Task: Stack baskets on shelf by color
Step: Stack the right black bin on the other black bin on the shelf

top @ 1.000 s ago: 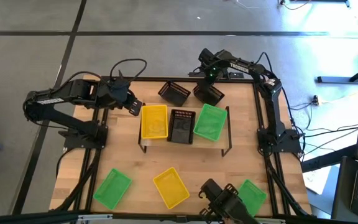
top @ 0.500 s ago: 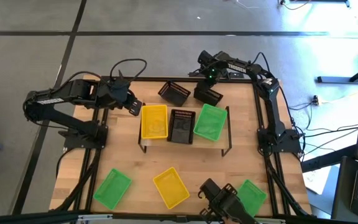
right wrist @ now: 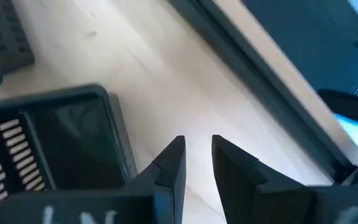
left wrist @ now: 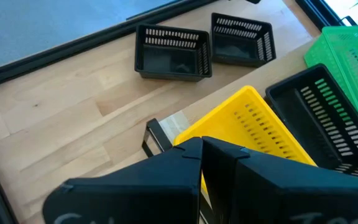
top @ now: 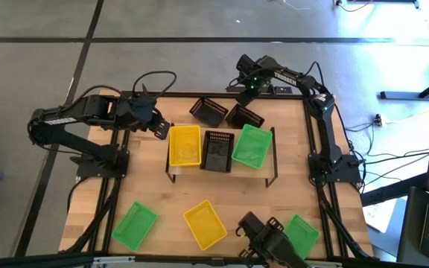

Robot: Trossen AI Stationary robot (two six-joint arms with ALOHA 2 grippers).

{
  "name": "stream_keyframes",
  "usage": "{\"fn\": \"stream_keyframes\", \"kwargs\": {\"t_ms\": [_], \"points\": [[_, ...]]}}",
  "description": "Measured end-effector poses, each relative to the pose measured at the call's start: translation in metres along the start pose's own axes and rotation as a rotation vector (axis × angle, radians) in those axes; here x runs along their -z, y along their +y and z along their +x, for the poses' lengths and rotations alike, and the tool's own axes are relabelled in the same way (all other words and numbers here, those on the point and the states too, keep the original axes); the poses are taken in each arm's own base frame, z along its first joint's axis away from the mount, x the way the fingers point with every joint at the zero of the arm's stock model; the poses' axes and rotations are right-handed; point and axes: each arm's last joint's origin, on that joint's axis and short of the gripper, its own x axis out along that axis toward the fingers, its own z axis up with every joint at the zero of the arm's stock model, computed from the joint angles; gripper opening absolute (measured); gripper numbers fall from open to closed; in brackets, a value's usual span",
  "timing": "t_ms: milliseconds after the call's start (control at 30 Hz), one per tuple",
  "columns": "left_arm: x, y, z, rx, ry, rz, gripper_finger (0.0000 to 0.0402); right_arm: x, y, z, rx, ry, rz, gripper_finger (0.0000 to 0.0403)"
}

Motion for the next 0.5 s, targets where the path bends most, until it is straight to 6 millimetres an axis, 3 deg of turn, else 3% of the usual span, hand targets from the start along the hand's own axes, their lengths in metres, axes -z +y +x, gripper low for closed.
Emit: {"fn": "stream_keyframes", "kwargs": {"t_ms": [233, 500], "points": [[0.000, 0.000, 0.000, 0.001, 0.001, 0.000, 0.0000, 0.006, 0.005, 0.008, -0.177, 0.034, -0.046, 0.0076], [0.000, 0.000, 0.000, 0.000, 0.000, 0.000, 0.0000, 0.004, 0.020, 0.008, -0.209, 0.010, -0.153, 0.0076]]}}
